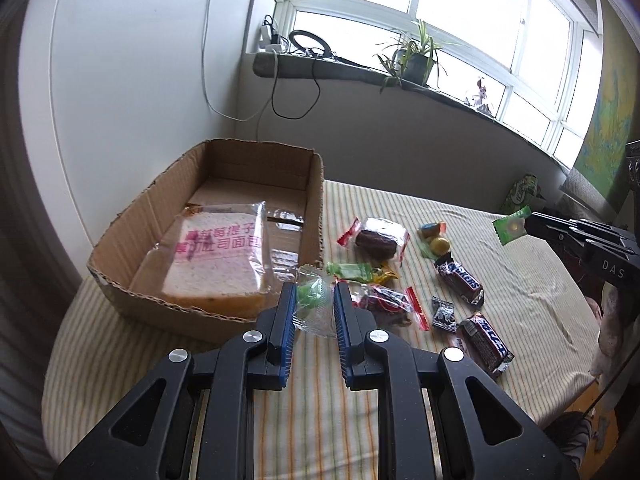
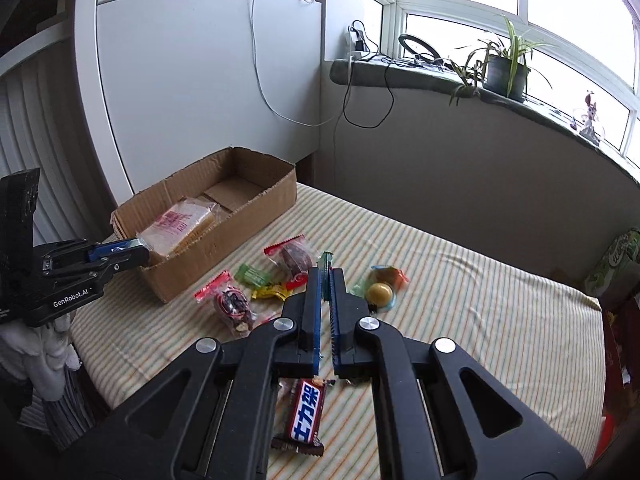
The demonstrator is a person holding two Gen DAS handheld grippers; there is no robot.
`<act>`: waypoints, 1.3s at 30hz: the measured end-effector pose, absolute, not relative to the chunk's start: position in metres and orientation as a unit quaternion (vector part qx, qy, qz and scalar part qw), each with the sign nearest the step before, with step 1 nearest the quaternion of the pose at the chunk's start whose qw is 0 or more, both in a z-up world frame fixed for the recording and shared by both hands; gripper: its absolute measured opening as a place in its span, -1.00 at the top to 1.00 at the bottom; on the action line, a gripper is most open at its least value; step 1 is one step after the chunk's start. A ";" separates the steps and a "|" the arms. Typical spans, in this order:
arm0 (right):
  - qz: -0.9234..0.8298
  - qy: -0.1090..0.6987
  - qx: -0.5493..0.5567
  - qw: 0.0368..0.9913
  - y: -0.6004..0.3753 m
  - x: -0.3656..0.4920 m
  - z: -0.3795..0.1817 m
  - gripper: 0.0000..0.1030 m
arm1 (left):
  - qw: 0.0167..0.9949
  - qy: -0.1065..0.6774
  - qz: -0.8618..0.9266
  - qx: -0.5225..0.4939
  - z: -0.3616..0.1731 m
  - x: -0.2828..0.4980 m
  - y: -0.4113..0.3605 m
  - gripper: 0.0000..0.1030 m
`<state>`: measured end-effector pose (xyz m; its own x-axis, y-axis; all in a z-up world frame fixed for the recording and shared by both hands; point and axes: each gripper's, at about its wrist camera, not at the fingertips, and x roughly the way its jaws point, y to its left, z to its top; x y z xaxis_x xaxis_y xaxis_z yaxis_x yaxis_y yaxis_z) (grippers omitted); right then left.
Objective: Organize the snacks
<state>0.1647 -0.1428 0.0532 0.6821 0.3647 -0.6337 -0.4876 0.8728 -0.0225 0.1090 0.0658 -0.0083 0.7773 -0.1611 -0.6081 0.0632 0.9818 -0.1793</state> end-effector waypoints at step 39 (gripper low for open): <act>0.332 0.343 -0.098 0.873 0.019 0.263 0.031 -0.37 | 0.934 0.330 0.010 -0.140 -0.020 0.152 0.154 0.08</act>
